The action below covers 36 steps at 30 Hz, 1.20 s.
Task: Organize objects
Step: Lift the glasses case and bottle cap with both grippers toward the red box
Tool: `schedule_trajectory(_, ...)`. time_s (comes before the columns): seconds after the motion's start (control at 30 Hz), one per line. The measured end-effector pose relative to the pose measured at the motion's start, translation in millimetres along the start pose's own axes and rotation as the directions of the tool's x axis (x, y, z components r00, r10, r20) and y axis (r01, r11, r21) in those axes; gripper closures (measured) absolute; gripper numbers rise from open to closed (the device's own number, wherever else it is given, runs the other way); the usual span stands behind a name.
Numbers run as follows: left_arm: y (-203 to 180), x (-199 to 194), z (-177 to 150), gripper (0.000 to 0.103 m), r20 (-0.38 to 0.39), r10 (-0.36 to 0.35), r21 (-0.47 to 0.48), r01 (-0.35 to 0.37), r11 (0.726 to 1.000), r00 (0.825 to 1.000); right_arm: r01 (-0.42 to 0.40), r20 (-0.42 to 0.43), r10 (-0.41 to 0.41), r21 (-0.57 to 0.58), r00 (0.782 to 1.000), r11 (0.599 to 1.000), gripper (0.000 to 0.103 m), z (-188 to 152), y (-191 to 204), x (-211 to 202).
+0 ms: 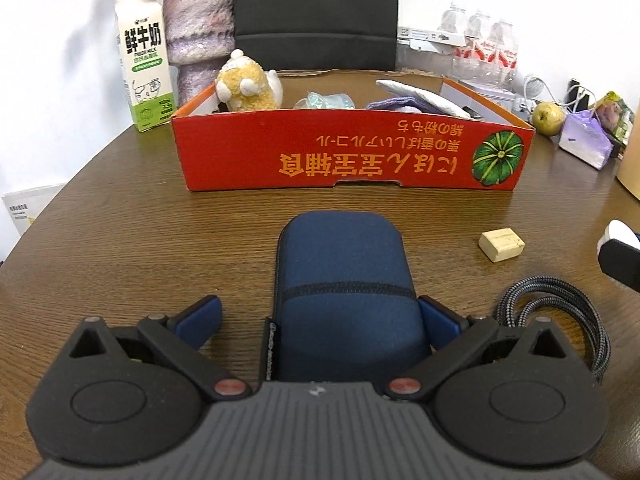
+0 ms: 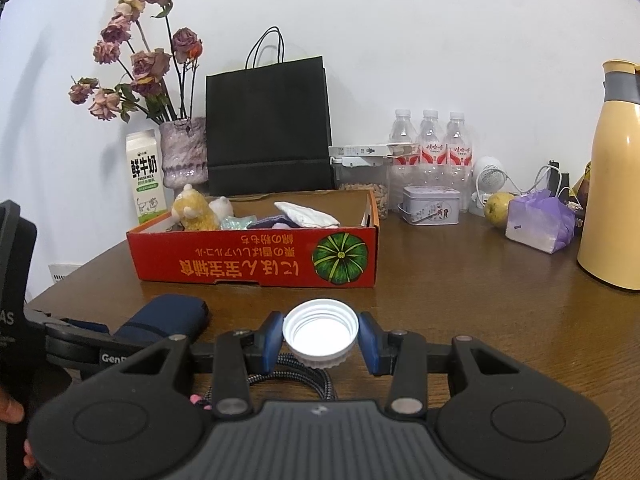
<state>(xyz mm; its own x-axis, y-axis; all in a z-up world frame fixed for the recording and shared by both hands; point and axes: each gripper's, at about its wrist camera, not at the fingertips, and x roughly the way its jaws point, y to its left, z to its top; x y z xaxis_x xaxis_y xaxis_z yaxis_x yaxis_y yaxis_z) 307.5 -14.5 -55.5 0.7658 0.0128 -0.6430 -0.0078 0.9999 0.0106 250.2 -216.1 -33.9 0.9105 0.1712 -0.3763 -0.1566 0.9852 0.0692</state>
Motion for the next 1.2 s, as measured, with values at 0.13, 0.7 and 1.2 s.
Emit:
schedule_trajectory(0.13, -5.0, -7.8, -1.7, 0.031, 0.040, -0.016, 0.020, 0.015, 1.000, 0.999, 0.010, -0.008, -0.010, -0.007, 1.000, 1.000, 0.064, -0.9, 0.5, 2.2)
schedule_trajectory(0.7, 4.6, -49.9, -0.8, 0.038, 0.187, -0.067, -0.017, 0.072, 0.997, 0.980, 0.002, 0.005, -0.002, -0.015, 1.000, 1.000, 0.064, -1.2, 1.9, 0.7)
schedule_trajectory(1.2, -1.1, -73.0, -10.6, 0.038, 0.252, -0.043, -0.034, 0.054, 0.998, 0.967, -0.001, 0.026, 0.002, -0.020, 1.000, 1.000, 0.064, 0.4, 2.9, -3.6)
